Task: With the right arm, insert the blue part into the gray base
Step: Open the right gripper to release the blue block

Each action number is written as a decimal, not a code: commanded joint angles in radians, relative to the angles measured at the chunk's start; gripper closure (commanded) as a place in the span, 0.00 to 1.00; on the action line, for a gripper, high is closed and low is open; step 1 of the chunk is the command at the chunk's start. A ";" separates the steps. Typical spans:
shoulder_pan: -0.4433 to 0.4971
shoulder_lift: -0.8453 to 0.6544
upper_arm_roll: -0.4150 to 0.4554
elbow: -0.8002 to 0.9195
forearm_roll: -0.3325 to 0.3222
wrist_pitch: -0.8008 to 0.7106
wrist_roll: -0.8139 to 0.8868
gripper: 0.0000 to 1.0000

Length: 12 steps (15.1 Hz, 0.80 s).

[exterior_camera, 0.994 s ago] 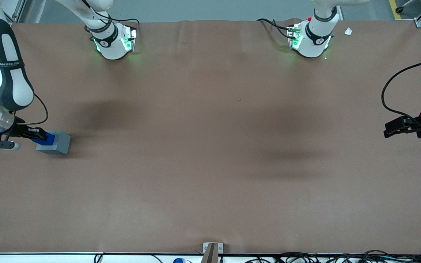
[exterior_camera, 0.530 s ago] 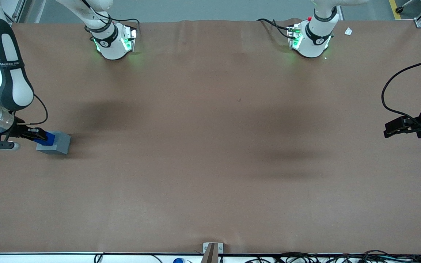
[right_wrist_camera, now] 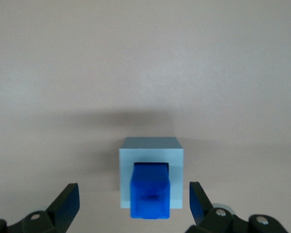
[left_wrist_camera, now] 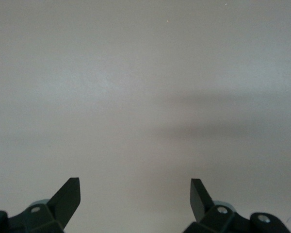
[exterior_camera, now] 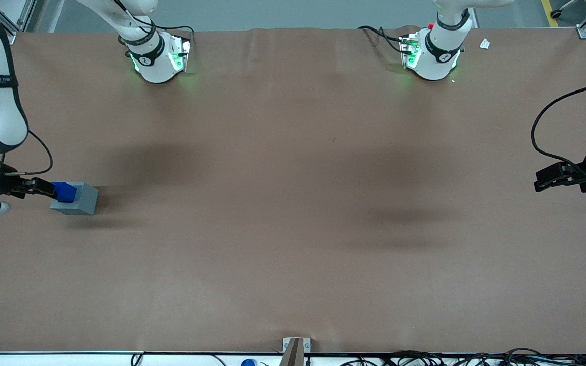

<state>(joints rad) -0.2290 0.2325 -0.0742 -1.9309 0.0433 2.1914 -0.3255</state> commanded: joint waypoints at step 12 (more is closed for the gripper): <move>0.195 -0.234 0.004 -0.008 0.017 -0.143 0.226 0.00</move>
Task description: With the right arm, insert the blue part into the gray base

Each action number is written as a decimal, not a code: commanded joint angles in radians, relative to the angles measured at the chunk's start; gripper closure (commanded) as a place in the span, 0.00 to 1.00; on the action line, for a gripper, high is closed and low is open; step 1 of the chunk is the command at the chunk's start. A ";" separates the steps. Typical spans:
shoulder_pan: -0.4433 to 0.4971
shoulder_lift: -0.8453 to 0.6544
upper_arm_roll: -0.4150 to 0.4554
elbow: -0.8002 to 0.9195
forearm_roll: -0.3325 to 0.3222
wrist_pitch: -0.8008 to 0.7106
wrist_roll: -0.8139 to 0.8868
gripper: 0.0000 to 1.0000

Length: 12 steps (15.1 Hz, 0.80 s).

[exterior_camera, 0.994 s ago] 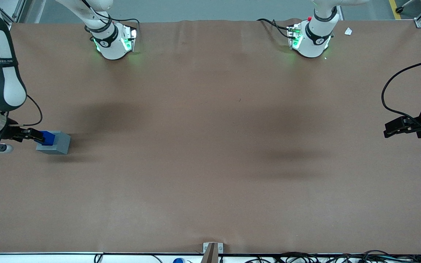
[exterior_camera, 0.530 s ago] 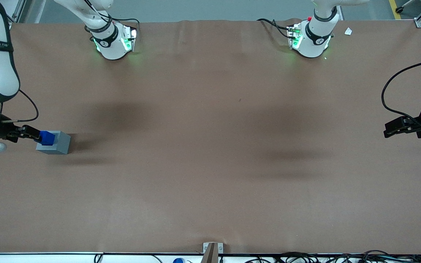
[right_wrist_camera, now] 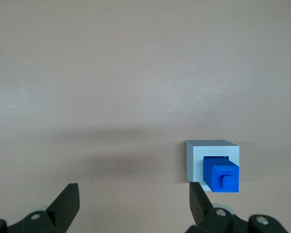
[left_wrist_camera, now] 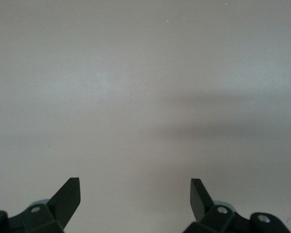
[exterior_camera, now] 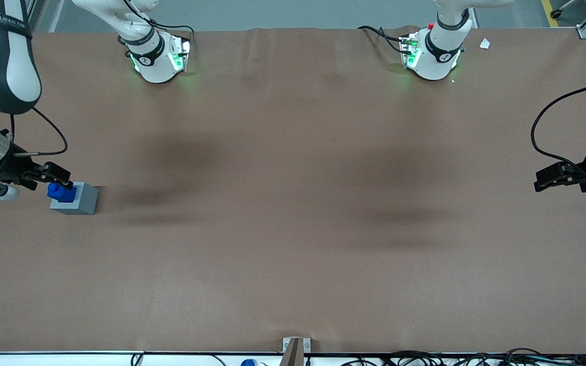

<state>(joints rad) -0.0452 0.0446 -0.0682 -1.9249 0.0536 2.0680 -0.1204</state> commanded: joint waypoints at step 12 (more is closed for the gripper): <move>0.054 -0.083 0.015 0.259 -0.049 -0.353 0.080 0.00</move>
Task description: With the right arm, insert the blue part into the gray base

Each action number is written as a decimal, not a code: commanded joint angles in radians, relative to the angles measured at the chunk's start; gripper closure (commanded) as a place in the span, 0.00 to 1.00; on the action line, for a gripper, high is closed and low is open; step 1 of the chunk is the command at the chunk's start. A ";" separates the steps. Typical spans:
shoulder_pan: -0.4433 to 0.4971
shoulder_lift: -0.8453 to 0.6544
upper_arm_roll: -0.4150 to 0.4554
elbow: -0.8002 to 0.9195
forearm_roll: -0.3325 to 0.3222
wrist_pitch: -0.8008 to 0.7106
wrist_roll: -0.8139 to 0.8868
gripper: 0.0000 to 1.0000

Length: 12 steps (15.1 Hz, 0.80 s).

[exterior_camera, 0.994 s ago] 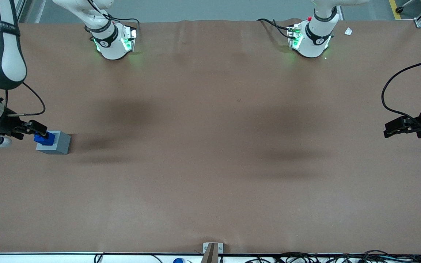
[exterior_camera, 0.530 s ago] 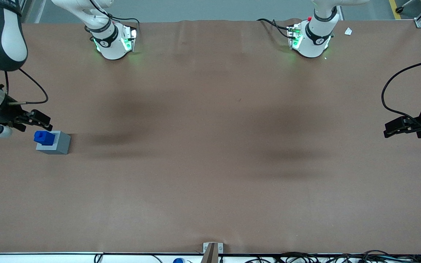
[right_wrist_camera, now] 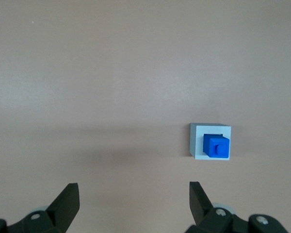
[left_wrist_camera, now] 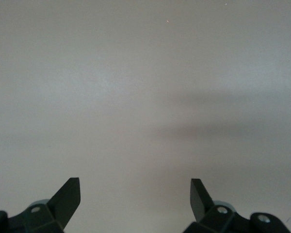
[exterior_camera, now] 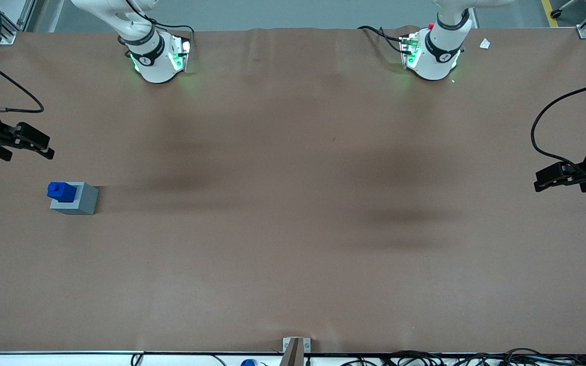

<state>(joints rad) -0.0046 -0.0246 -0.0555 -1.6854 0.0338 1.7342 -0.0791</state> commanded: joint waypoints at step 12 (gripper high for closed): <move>0.032 -0.008 0.002 0.128 -0.032 -0.107 0.160 0.00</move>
